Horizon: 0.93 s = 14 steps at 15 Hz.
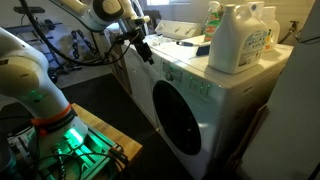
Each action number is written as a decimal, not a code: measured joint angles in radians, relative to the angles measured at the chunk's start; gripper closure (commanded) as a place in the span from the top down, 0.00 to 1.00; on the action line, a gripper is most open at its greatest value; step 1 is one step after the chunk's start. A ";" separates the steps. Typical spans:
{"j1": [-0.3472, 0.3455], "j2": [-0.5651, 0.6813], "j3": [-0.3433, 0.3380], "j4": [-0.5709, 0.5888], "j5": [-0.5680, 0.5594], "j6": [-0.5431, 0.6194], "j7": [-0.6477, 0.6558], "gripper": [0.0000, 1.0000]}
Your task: Turn the knob of the washing machine on the right clockwise twice
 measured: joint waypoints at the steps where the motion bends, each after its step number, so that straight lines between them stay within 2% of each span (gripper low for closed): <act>1: -0.002 0.027 -0.008 0.012 -0.005 0.000 0.000 1.00; 9: -0.001 0.222 -0.066 0.107 -0.100 0.036 0.014 1.00; 14: 0.035 0.321 -0.104 0.173 -0.145 0.044 0.039 1.00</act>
